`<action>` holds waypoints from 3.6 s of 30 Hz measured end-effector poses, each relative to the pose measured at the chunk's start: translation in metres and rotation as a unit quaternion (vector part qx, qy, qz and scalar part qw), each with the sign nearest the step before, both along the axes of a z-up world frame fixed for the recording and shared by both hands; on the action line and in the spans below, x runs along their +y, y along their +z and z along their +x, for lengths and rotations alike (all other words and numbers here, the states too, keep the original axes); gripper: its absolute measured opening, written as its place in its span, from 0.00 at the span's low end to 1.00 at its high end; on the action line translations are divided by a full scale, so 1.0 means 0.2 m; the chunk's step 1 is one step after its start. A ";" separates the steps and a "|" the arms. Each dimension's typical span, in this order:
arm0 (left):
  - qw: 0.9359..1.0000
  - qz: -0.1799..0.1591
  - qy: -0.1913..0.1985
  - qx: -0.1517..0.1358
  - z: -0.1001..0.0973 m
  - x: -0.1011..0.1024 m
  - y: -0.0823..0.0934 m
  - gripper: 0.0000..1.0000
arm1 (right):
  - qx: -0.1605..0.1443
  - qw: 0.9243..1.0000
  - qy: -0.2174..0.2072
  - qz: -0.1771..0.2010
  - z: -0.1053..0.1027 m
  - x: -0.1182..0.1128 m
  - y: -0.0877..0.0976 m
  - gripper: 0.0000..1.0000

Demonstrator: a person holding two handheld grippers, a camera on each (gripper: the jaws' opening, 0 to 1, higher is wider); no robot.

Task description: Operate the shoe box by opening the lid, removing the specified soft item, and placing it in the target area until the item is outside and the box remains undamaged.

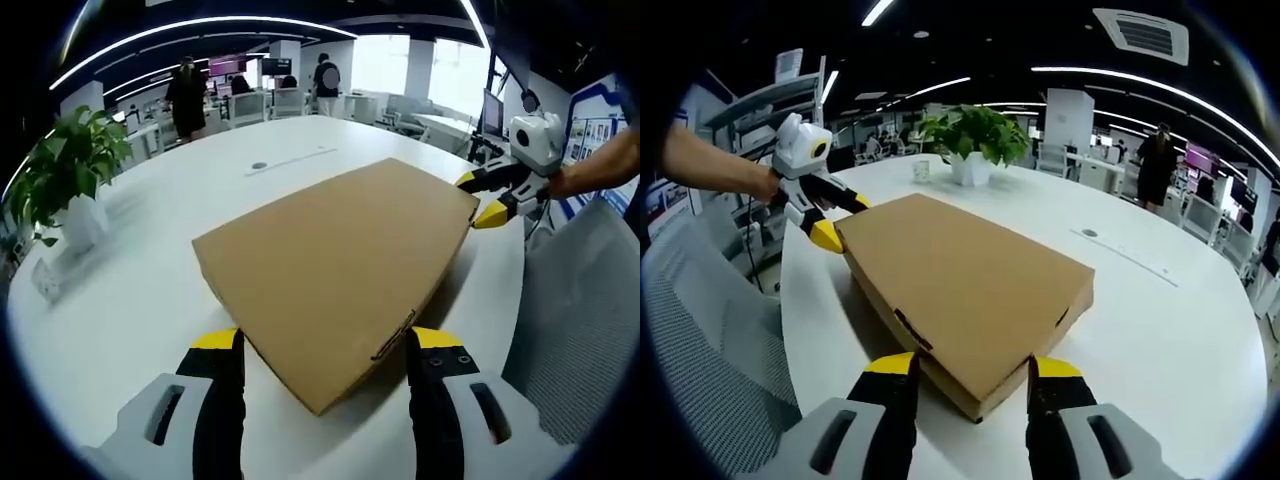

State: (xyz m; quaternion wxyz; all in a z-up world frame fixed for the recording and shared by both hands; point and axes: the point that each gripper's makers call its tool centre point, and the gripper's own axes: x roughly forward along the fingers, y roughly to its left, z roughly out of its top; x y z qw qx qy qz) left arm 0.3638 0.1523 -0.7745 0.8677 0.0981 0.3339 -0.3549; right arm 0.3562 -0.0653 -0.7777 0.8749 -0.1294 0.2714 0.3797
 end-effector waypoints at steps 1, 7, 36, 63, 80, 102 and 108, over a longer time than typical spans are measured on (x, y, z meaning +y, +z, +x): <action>1.000 0.000 0.001 0.000 -0.01 0.01 0.00 0.67 | -0.001 1.000 0.001 0.000 0.00 0.01 0.00 0.40; 1.000 0.000 -0.001 0.001 -0.03 0.06 0.00 0.67 | -0.002 1.000 0.008 0.003 -0.03 0.06 0.00 0.39; 1.000 0.001 0.004 -0.006 -0.10 0.18 0.00 0.69 | -0.013 1.000 0.022 0.013 -0.11 0.16 0.01 0.40; 0.999 -0.007 0.038 -0.027 -0.14 0.20 -0.02 0.60 | -0.011 1.000 0.014 0.007 -0.11 0.16 -0.01 0.40; 0.998 -0.022 0.055 -0.016 -0.14 0.19 0.03 0.63 | 0.004 0.999 0.011 0.031 -0.12 0.17 0.05 0.42; 0.997 -0.035 0.057 -0.032 -0.14 0.18 0.20 0.69 | -0.017 0.997 0.023 0.066 -0.13 0.19 0.24 0.49; 0.997 -0.037 0.055 -0.037 -0.13 0.17 0.24 0.71 | -0.025 0.997 0.027 0.067 -0.12 0.19 0.27 0.50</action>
